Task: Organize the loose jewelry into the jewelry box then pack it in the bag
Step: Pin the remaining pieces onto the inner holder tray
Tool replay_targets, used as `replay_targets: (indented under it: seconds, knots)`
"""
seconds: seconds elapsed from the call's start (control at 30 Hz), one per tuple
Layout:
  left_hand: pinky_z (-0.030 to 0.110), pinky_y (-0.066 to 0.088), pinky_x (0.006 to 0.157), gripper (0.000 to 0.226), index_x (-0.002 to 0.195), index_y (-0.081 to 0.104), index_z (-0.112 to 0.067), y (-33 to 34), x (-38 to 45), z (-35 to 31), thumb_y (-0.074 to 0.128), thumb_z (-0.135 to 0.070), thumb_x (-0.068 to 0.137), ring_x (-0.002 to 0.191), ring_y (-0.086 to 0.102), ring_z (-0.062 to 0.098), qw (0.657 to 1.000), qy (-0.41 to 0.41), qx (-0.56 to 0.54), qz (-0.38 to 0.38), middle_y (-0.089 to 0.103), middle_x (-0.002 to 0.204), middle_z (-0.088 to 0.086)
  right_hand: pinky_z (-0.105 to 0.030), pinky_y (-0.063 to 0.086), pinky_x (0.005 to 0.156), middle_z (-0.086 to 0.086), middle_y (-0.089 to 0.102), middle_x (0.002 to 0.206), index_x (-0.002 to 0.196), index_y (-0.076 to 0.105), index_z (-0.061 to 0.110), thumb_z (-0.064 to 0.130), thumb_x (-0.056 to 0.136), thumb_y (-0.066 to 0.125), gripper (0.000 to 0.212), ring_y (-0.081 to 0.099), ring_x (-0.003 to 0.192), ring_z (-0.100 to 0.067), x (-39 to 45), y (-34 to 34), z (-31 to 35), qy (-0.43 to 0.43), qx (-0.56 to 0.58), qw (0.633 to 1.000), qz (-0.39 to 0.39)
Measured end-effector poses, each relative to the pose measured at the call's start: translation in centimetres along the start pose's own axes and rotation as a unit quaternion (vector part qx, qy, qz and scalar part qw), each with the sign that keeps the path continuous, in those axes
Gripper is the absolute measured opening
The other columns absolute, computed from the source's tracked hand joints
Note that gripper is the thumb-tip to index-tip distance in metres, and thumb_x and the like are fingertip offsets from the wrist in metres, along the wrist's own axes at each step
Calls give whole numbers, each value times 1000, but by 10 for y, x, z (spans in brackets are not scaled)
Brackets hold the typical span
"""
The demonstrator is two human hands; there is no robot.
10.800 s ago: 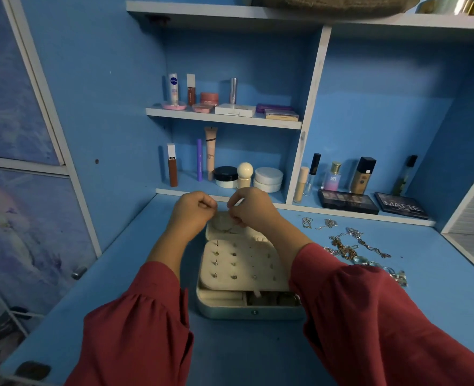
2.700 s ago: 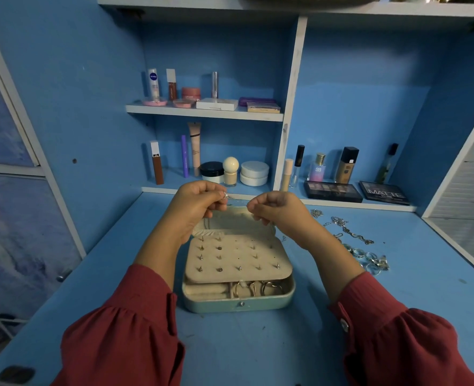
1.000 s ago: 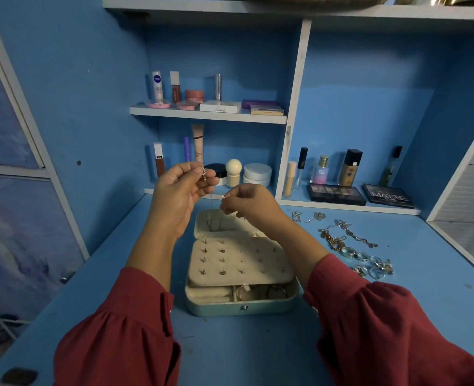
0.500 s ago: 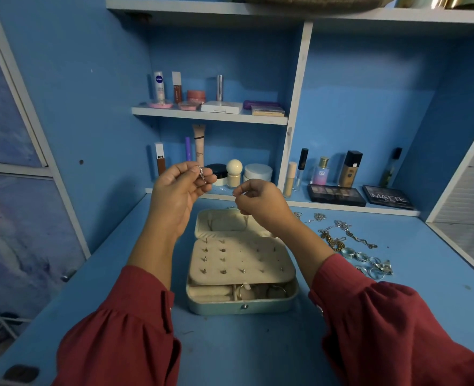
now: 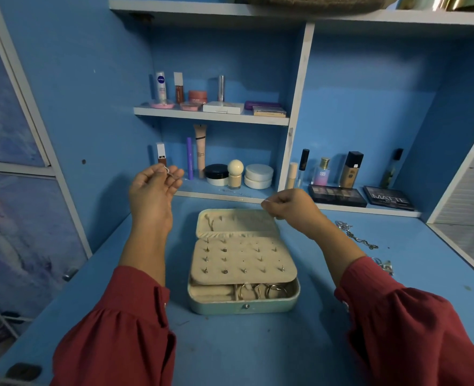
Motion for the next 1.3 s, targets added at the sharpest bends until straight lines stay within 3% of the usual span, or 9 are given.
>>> replay_targets:
  seconds: [0.1,0.23,0.4,0.57,0.67,0.77,0.97,1.13,1.3]
  knots:
    - [22,54,71,13,93,56,-10,-2,1,2,48,-2,97,77,69,15,1000,-3,24,-11,66,86,8,-16,53,60,2,70,70,82,70,12,16,89,67,8,66,64,-6,-5,-6,-7,40,126,990,40]
    - [18,53,60,13,95,56,-8,-1,-1,8,46,-1,96,66,66,11,991,-1,136,1,64,81,7,-19,54,58,-3,72,75,89,67,6,12,90,63,7,69,66,-9,-8,-16,-6,48,273,961,18]
    - [17,52,55,19,84,61,-14,22,-15,24,52,-1,94,61,66,11,941,-8,306,144,65,80,7,-21,56,64,-3,72,74,91,67,5,8,91,61,7,69,68,-11,-6,-22,18,-12,338,941,-8]
    - [15,51,64,20,81,67,-22,39,-28,39,63,-4,88,68,65,6,858,6,432,277,69,80,-2,-21,57,64,-3,72,72,91,66,4,6,91,60,6,69,67,-11,-9,-24,48,-53,358,932,-14]
    - [26,51,80,20,81,68,-26,40,-28,49,66,-7,87,85,65,12,804,28,507,308,69,85,-5,-23,58,65,-4,71,71,89,66,4,5,91,60,6,69,67,-12,-8,-24,60,-59,351,934,-20]
    - [33,53,81,16,87,63,-29,37,-25,59,64,-12,89,89,64,15,770,25,556,311,68,93,-3,-21,58,64,-3,71,70,88,66,4,5,92,60,7,70,66,-11,-8,-21,66,-58,332,941,-21]
    - [42,53,84,23,70,64,-35,36,-23,65,70,-16,82,86,63,17,730,39,605,314,68,86,-7,-21,58,64,-3,71,70,86,66,5,5,91,61,7,69,65,-11,-9,-6,67,-58,304,951,-10]
    - [42,53,87,17,73,69,-35,35,-24,69,70,-21,83,89,64,18,689,22,634,351,71,90,-5,-21,57,64,-8,69,76,89,67,1,5,91,61,8,69,64,-10,-11,3,68,-65,278,958,-3]
    - [41,52,90,29,75,64,-39,33,-23,66,60,-13,88,94,64,18,721,-1,603,341,70,94,-7,-24,58,68,-8,70,78,88,68,3,6,92,61,8,69,66,-10,-10,11,68,-66,238,969,7]
Point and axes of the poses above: each hand's wrist, its own x-axis towards the middle knuckle, its own y-axis out of the palm, z = x × y, the point moved 6 cm from there along x, towards the middle knuckle
